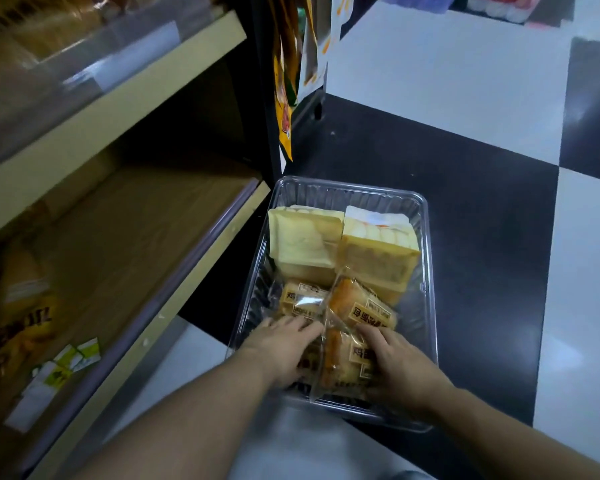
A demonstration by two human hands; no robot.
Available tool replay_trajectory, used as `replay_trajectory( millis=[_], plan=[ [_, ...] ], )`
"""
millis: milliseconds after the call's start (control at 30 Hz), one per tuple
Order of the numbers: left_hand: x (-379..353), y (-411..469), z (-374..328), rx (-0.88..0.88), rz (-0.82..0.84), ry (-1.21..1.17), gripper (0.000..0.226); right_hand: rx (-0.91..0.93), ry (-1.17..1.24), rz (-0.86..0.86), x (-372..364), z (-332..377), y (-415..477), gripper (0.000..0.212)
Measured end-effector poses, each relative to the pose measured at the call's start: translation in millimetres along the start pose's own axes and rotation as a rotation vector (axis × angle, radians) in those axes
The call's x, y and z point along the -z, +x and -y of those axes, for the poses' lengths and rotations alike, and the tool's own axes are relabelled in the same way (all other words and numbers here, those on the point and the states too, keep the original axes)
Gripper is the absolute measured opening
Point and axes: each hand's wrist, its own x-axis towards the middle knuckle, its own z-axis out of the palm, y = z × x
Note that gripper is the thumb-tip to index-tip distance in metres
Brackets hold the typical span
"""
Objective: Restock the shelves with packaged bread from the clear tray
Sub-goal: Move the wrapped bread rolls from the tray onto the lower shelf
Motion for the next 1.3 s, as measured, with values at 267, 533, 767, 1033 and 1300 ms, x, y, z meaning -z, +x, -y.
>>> replay_trajectory(
  millis=[267, 533, 767, 1033, 1300],
  plan=[
    [-9.0, 8.0, 8.2, 0.002, -0.066, 0.007, 0.078, 0.103, 0.064, -0.118, 2.1, -6.4, 7.2, 0.075],
    [-13.3, 15.4, 13.9, -0.054, -0.033, 0.160, 0.079, 0.024, 0.613, -0.304, 32.3, -3.6, -1.2, 0.069],
    [-6.4, 16.5, 4.8, -0.126, -0.114, 0.320, 0.104, 0.016, 0.798, -0.368, 43.7, -1.1, -12.4, 0.075],
    [21.5, -1.7, -1.6, -0.094, -0.116, 0.201, 0.044, 0.014, 0.774, -0.413, 68.9, 2.1, -27.4, 0.073],
    [-3.7, 10.0, -8.2, 0.064, 0.016, 0.238, 0.094, -0.015, 0.695, -0.396, 61.1, -3.5, -36.2, 0.070]
  ],
)
